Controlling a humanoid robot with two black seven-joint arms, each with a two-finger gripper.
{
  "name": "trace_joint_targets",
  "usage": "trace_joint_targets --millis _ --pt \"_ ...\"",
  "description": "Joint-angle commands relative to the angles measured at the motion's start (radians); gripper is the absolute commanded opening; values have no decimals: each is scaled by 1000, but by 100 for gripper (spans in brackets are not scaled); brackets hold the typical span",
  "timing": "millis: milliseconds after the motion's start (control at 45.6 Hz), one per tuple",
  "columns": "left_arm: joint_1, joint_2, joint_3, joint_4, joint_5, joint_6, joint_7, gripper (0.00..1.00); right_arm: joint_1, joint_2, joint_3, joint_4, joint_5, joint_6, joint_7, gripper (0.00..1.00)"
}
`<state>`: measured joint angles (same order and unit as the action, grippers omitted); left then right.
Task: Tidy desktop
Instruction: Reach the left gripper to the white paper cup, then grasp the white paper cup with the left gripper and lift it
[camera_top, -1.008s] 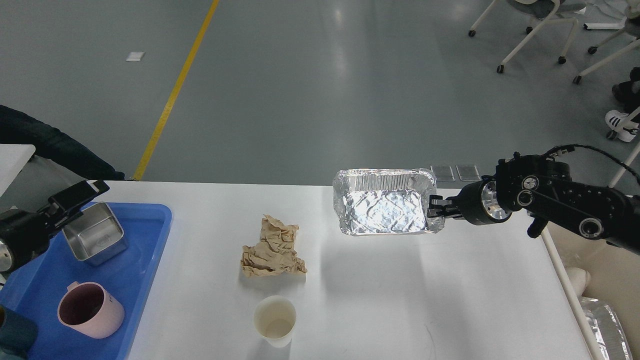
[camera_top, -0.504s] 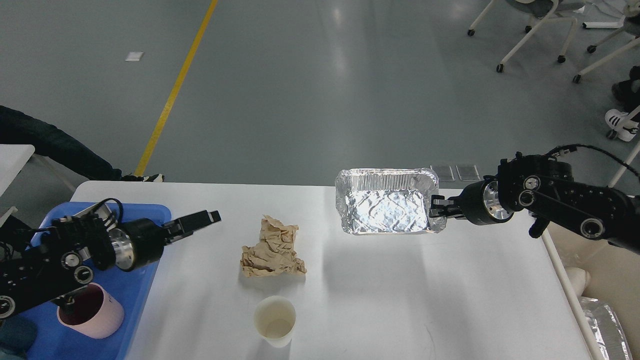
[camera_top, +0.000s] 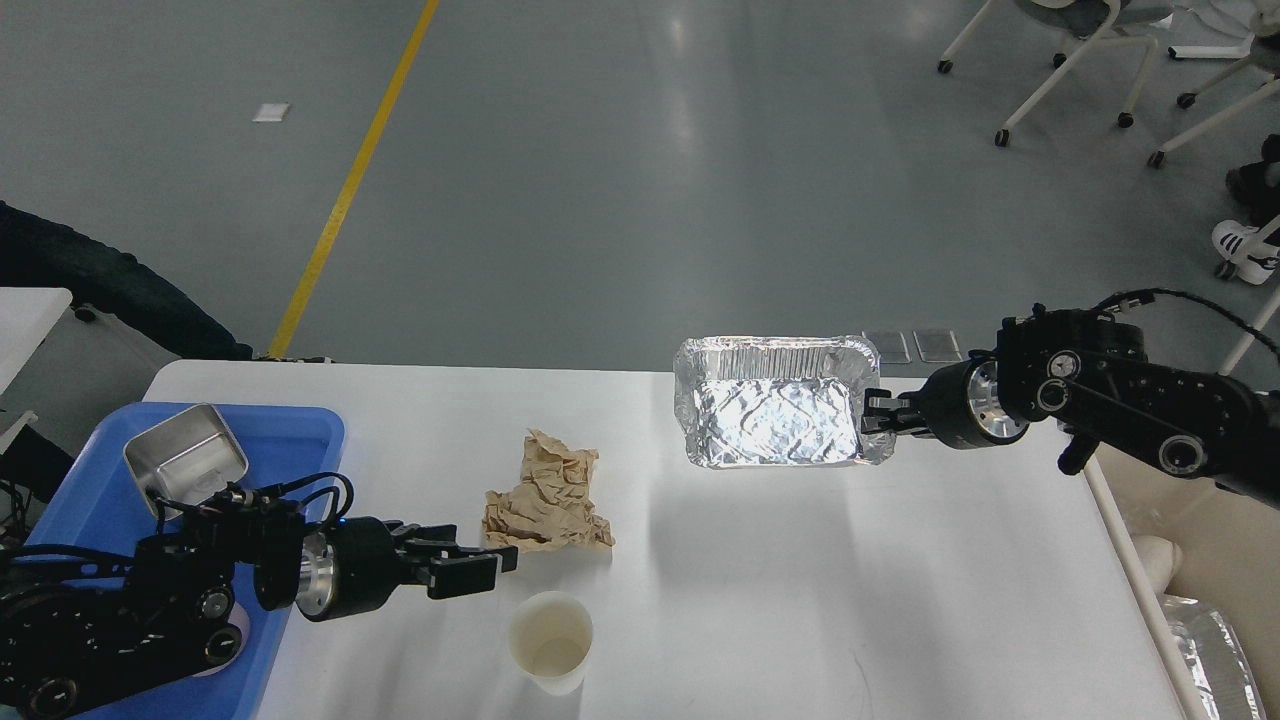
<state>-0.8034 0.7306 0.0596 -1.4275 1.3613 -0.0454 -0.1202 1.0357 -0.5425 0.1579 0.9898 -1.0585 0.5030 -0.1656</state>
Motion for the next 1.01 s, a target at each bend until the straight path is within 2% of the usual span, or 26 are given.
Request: trace_joint_targets --millis 0,482,833,943,987 --pt "-5 -5 2 -83 39 -1 -2 96 0 -2 0 0 0 0 0 0" --pt "-5 -16 35 -111 110 -17 -9 94 0 -13 0 0 0 0 0 0" --pt "0 -59 69 -71 134 -21 36 84 0 -11 0 0 0 0 0 0" --pt "3 -76 69 -60 134 -21 47 68 0 -13 0 0 0 0 0 0" --pt "3 -86 69 -51 134 -22 47 50 0 -13 0 0 0 0 0 0"
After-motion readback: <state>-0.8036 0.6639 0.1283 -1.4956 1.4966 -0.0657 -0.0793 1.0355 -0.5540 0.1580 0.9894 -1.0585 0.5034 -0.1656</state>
